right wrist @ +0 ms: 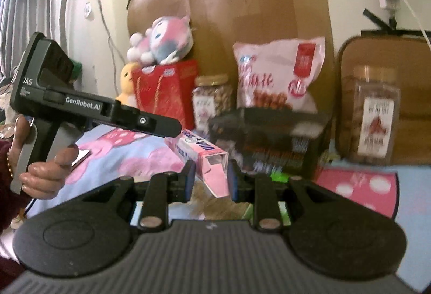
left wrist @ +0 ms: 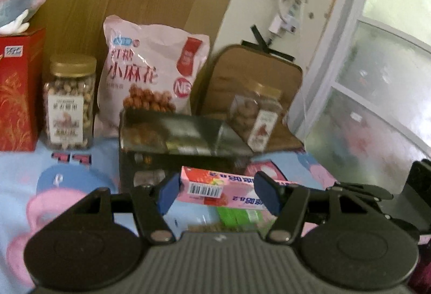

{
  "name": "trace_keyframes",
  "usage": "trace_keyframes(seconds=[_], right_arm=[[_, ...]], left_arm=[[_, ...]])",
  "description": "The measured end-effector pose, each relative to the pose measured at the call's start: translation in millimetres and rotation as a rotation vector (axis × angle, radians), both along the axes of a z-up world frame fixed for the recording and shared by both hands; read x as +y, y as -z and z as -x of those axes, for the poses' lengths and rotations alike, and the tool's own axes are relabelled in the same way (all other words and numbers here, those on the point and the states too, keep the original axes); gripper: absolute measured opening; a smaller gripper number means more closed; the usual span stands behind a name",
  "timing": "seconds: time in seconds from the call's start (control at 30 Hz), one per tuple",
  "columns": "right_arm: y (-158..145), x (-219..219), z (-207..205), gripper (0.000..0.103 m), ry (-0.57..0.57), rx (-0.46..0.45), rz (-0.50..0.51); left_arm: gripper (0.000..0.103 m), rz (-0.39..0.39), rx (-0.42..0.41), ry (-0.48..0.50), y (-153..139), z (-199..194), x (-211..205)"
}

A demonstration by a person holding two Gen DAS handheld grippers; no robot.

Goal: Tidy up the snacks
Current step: 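Carry the pink tube box with the right tool into the black box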

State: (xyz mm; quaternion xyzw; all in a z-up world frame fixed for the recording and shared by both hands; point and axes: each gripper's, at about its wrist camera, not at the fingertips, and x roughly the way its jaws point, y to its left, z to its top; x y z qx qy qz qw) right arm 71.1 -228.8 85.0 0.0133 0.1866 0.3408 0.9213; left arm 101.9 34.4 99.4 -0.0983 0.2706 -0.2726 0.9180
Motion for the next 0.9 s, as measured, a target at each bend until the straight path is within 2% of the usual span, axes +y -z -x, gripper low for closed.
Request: trace_keyframes(seconds=[0.23, 0.37, 0.5, 0.53, 0.6, 0.63, 0.83, 0.9], right_arm=[[-4, 4, -68, 0.029, 0.025, 0.002, -0.011], [-1, 8, -104, 0.029, 0.049, 0.030, -0.012], [8, 16, -136, 0.031, 0.096, 0.057, 0.038], [11, 18, -142, 0.032, 0.111, 0.070, 0.051], [17, 23, -150, 0.051, 0.151, 0.088, 0.074], [19, 24, -152, 0.055, 0.175, 0.090, 0.080], [8, 11, -125, 0.055, 0.225, 0.088, 0.013], [4, 7, -109, 0.055, 0.232, 0.083, -0.009]], left_arm=[[0.061, 0.008, 0.015, -0.070, -2, -74, -6], [0.061, 0.014, 0.048, -0.095, 8, -106, -5], [0.063, 0.017, 0.081, -0.126, 22, -126, -7], [0.066, -0.001, 0.074, -0.146, 25, -128, -9], [0.067, -0.032, 0.067, -0.161, 27, -129, -11], [0.067, -0.042, 0.068, -0.158, 27, -127, -11], [0.067, -0.008, 0.027, -0.118, 7, -86, -2], [0.074, 0.008, -0.003, -0.097, -1, -62, 3]])
